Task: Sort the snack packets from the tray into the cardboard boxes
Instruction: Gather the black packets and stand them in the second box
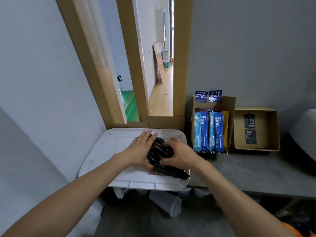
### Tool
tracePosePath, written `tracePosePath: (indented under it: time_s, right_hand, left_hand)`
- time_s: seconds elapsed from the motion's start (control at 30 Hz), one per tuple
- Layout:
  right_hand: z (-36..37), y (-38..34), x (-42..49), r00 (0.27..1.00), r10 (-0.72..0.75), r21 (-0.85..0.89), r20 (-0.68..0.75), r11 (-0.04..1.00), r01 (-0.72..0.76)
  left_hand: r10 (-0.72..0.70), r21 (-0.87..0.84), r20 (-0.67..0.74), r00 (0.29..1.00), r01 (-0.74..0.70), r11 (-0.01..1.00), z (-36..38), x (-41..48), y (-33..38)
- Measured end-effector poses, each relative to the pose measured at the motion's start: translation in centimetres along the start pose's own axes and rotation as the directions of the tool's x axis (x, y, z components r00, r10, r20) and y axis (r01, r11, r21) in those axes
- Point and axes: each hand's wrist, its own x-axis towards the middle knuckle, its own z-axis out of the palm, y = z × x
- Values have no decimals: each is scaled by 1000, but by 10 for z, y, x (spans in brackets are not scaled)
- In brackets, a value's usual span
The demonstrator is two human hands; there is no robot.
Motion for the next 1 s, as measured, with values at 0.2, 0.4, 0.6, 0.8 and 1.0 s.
tracePosePath:
  time_s: [0.2, 0.4, 0.6, 0.8, 1.0]
  right_hand:
    - [7, 3, -4, 993, 46, -308, 107, 951, -11]
    - [10, 13, 2, 998, -70, -290, -3, 955, 66]
    - [15, 13, 5, 979, -184, -225, -92, 961, 159]
    - [22, 15, -9, 934, -120, -103, -337, 991, 90]
    - [30, 13, -22, 936, 17, -297, -352, 946, -129]
  left_hand:
    - [-24, 18, 154, 988, 21, 1000, -12, 13, -11]
    - [8, -73, 99, 995, -1, 997, -14, 11, -10]
    - [47, -167, 74, 996, -34, 985, -15, 10, -6]
    - [59, -172, 59, 996, -48, 984, -6, 3, -15]
    - [113, -179, 33, 993, -106, 978, -5, 4, -11]
